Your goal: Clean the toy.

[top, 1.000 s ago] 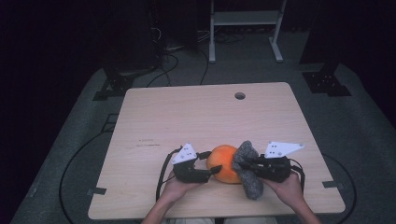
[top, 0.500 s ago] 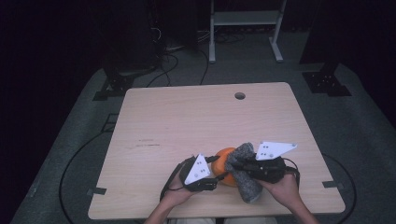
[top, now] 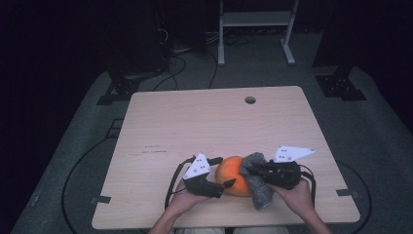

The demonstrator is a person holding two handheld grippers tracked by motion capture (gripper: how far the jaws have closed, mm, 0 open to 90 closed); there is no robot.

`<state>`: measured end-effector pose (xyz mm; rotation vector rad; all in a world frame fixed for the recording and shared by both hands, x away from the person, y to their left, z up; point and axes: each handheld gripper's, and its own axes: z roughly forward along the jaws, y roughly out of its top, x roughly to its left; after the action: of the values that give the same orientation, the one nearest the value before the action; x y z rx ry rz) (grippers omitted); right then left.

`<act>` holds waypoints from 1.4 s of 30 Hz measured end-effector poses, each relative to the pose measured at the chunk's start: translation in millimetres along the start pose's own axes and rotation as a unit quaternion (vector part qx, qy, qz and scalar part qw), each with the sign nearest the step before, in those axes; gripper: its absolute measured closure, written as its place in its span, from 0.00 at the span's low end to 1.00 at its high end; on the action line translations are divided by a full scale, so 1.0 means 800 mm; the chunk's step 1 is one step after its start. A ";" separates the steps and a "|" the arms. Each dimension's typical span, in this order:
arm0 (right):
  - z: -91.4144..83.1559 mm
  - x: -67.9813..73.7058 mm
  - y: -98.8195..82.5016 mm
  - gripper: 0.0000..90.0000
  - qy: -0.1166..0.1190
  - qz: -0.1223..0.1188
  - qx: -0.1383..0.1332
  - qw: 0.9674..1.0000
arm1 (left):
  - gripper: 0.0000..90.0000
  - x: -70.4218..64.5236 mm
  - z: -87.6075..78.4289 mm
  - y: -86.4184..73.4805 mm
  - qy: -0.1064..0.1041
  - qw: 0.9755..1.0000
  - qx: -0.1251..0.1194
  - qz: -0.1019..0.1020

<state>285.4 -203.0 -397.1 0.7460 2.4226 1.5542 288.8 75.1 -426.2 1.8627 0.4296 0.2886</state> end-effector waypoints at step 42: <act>0.035 -0.009 -0.018 0.90 0.009 0.032 0.017 0.999 | 0.21 0.017 -0.015 -0.013 0.023 0.999 0.030 -0.011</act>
<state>298.2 -188.7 -423.1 0.8268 2.4676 1.5523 294.7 93.9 -432.6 1.9124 0.4953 0.3064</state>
